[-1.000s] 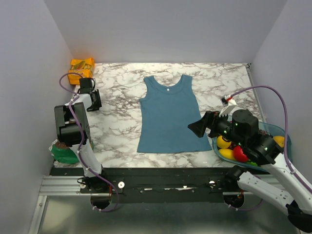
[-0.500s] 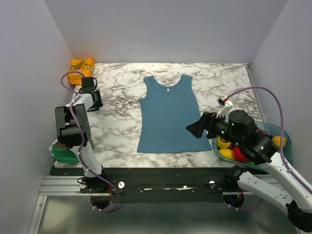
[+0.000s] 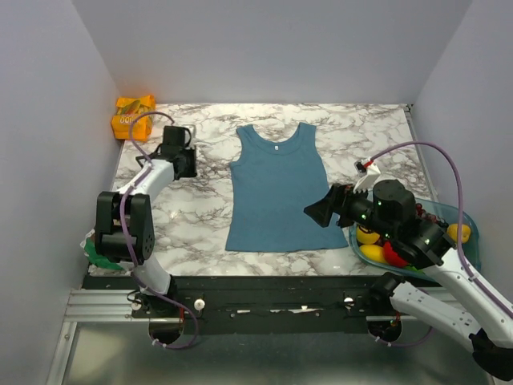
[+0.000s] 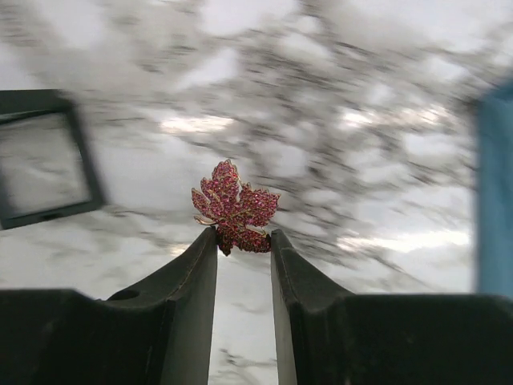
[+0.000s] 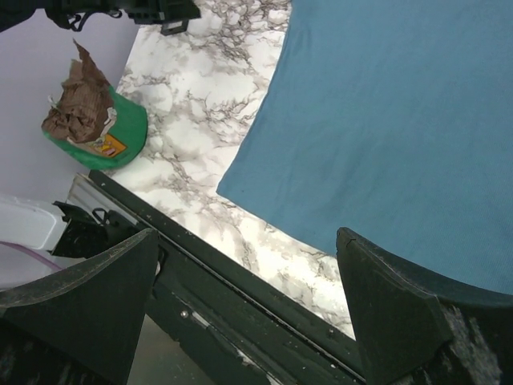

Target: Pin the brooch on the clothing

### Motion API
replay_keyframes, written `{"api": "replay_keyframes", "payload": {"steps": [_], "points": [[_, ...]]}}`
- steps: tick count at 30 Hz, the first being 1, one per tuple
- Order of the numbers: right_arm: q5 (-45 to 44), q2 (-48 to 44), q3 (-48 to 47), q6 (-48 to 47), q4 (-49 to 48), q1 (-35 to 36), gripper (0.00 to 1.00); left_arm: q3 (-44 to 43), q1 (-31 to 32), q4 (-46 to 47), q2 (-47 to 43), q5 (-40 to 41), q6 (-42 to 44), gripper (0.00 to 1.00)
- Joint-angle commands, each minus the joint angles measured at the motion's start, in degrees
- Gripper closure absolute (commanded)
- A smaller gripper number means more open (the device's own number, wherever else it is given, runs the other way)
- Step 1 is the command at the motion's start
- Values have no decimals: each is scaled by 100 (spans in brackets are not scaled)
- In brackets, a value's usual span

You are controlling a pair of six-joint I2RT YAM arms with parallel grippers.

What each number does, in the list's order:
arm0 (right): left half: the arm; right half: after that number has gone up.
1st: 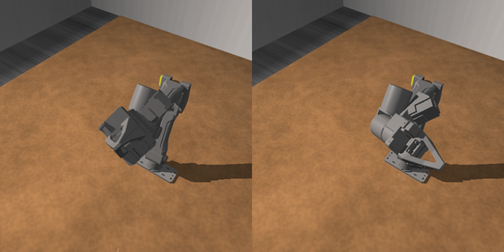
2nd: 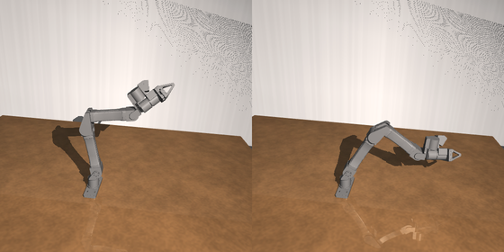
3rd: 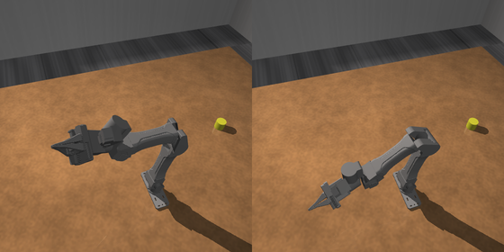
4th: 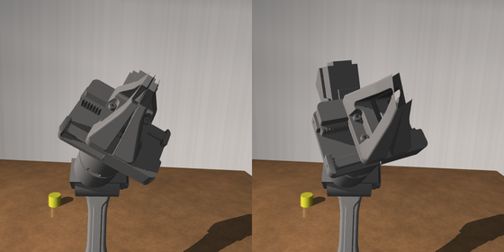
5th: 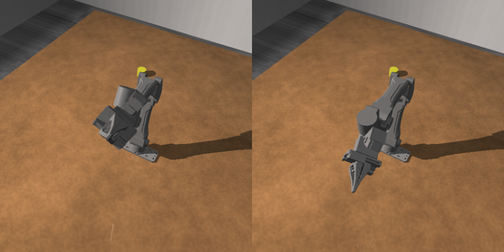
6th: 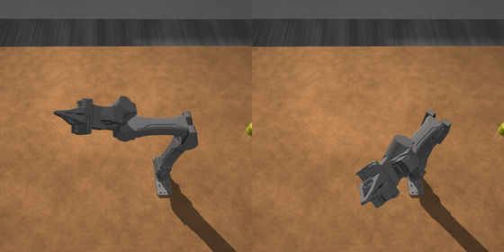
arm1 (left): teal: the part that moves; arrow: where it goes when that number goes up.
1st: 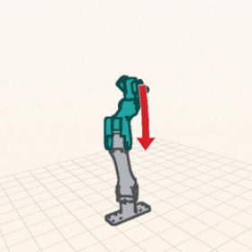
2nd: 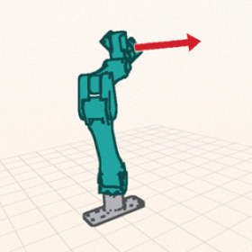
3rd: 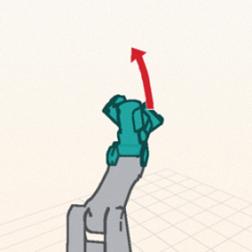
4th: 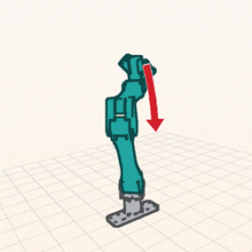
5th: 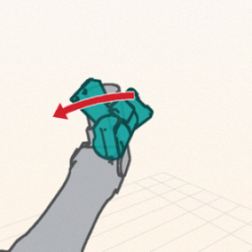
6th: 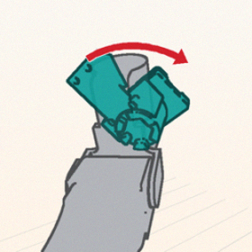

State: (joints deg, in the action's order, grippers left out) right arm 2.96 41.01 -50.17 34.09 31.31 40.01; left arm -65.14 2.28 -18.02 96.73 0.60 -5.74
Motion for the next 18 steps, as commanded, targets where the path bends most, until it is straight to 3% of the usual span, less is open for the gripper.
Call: {"api": "replay_keyframes", "payload": {"steps": [1, 10, 18], "points": [[143, 152, 34, -86, -125, -2, 2, 317, 922, 8, -627, -1576, -234, 72], [977, 750, 112, -1245, -898, -19, 2, 740, 1880, 387, -1454, -4092, -174, 74], [1883, 697, 500, -2423, -1645, -19, 5, 687, 2460, 475, -1552, -6360, -173, 73]]}}
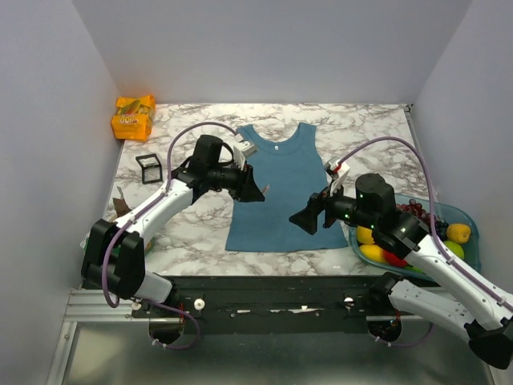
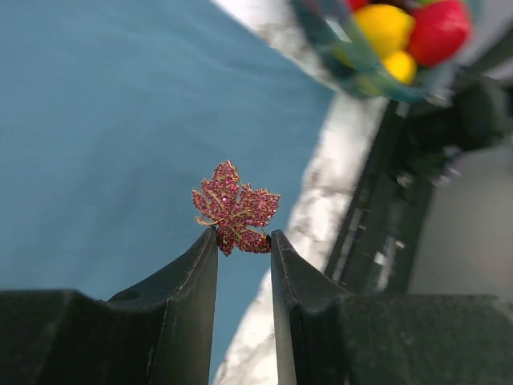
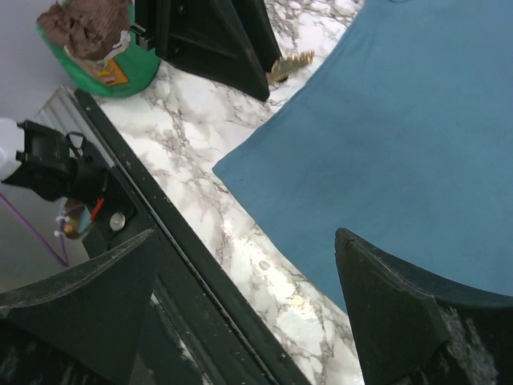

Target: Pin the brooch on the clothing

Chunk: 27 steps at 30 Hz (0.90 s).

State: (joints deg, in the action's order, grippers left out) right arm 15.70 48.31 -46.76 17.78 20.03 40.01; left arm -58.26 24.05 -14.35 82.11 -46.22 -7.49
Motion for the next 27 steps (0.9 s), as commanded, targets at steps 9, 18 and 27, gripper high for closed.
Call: {"api": "replay_keyframes", "payload": {"steps": [9, 18, 27], "points": [[1171, 161, 282, -1365, -921, -2, 15, 473, 574, 2222, -406, -3121, -1894, 73], [1610, 117, -96, -1980, -957, 42, 19, 552, 838, 2656, -494, -3429, -2319, 73], [1971, 196, -526, -2252, -931, 77, 25, 553, 926, 2674, -468, -3508, -2415, 73]]}}
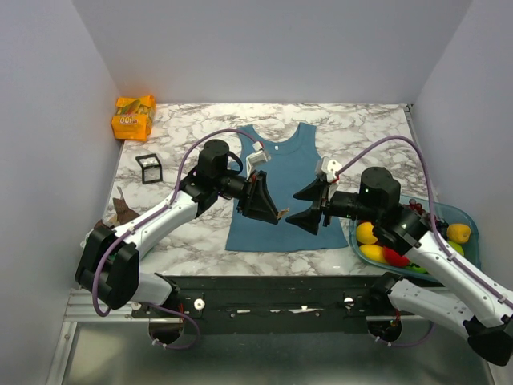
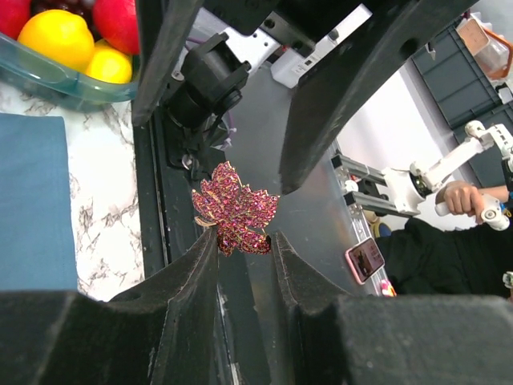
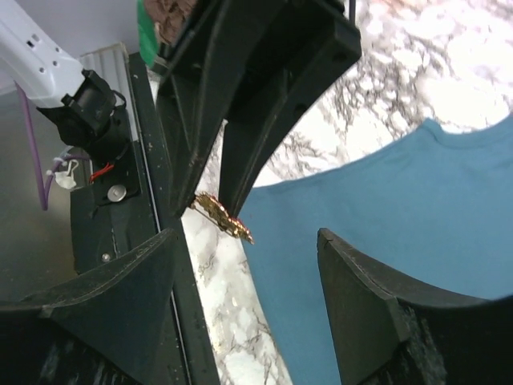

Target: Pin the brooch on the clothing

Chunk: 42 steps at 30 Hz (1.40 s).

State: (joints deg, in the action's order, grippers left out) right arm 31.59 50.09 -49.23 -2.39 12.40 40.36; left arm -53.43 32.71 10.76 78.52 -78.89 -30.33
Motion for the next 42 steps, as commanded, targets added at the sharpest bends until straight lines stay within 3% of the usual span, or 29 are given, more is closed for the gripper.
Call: {"api": "replay_keyframes", "payload": {"steps": [1, 5, 24, 31, 42], "points": [[409, 45, -306, -253, -177, 51, 28, 69, 60, 163, -100, -241, -140, 74], [497, 256, -464, -463, -81, 86, 41, 69, 86, 163, -91, -258, -140, 75], [1217, 722, -666, -648, 113, 148, 64, 69, 113, 180, -12, -337, -167, 76], [1454, 836, -745, -657, 166, 156, 82, 69, 130, 189, -12, -355, -167, 77], [2026, 1003, -790, -578, 227, 165, 99, 61, 130, 224, 49, -337, -193, 78]]}}
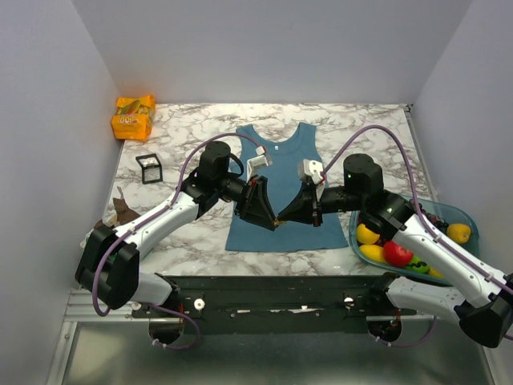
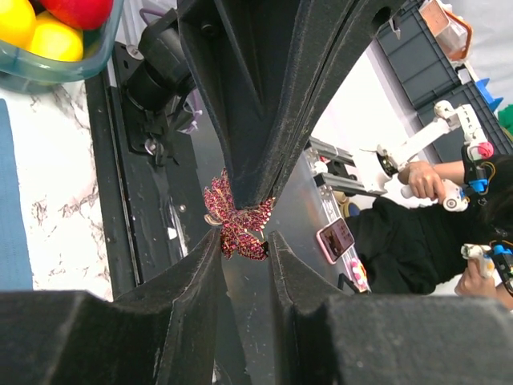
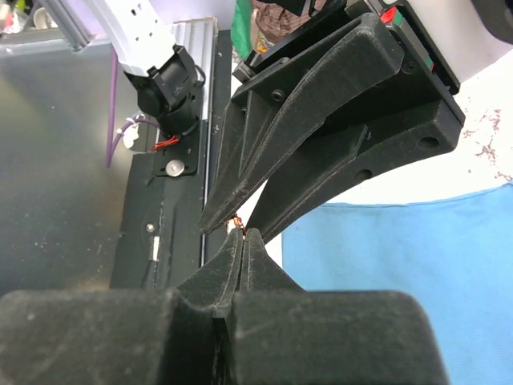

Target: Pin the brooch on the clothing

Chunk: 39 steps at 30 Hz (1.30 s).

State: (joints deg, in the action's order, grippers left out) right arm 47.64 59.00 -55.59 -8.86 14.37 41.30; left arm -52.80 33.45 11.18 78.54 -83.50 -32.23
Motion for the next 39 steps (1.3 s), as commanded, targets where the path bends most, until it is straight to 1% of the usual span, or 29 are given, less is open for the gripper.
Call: {"api": "replay_keyframes", "payload": {"steps": [1, 7, 8, 9, 10, 11, 13, 15, 16, 17, 18, 19, 24, 25, 26, 28, 29, 30, 31, 32, 36, 38, 39], "points": [[422, 120, -162, 78, 48, 71, 99, -11, 47, 183, 38, 124, -11, 78], [273, 138, -189, 174, 110, 63, 99, 6, 56, 235, -50, 203, 15, 76], [220, 129, -180, 200, 110, 71, 99, 6, 47, 236, -41, 220, 15, 75], [141, 129, -180, 323, 101, 71, 99, -3, 47, 227, -32, 255, 6, 71], [19, 112, -180, 376, 101, 71, 99, 6, 47, 235, -23, 273, 6, 60], [-61, 103, -163, 420, 92, 71, 99, -11, 39, 227, -23, 299, 15, 51], [-306, 59, -145, 622, 66, 71, 99, -3, -14, 236, -49, 378, 32, 26], [-456, -38, -66, 788, 5, 71, 99, 15, -128, 227, -102, 466, 67, 19], [-596, -73, -22, 868, -39, 71, 99, 6, -155, 227, -128, 562, 85, 11], [-650, -117, -4, 869, -74, 71, 99, 24, -198, 227, -164, 598, 94, 10], [-711, -178, 31, 1069, -101, 71, 99, 24, -251, 235, -181, 633, 103, 9], [-929, -196, 31, 1140, -101, 71, 99, 32, -269, 244, -190, 660, 120, 7], [-1844, -345, -30, 1754, -84, 54, 99, 129, -322, 279, -637, 967, 462, 5], [-2142, -424, -74, 1861, -92, 54, 99, 164, -322, 262, -743, 1133, 681, 5], [-2292, -468, -83, 1958, -92, 54, 99, 277, -322, 253, -988, 1596, 770, 5], [-2608, -565, -118, 2213, -119, 54, 99, 550, -313, 839, -1235, 1924, 684, 5], [-2715, -591, -145, 2300, -127, 54, 99, 812, -313, 1181, -1393, 1987, 343, 5], [-2794, -609, -136, 2423, -136, 54, 99, 893, -313, 1655, -1438, 2031, 236, 6], [-2917, -644, -136, 2477, -171, 54, 99, 920, -313, 1781, -1473, 2031, 174, 6], [-2944, -679, -119, 2503, -206, 54, 99, 938, -278, 1861, -1456, 2014, 86, 6], [-2769, -697, -40, 2775, -417, 54, 99, 946, -164, 1765, -1447, 2145, 173, 10], [-2663, -688, 13, 2890, -637, 54, 99, 955, -94, 1704, -1499, 2338, 225, 16], [-2628, -680, 31, 2977, -707, 45, 99, 938, -50, 1477, -1517, 2443, 321, 18]]}}
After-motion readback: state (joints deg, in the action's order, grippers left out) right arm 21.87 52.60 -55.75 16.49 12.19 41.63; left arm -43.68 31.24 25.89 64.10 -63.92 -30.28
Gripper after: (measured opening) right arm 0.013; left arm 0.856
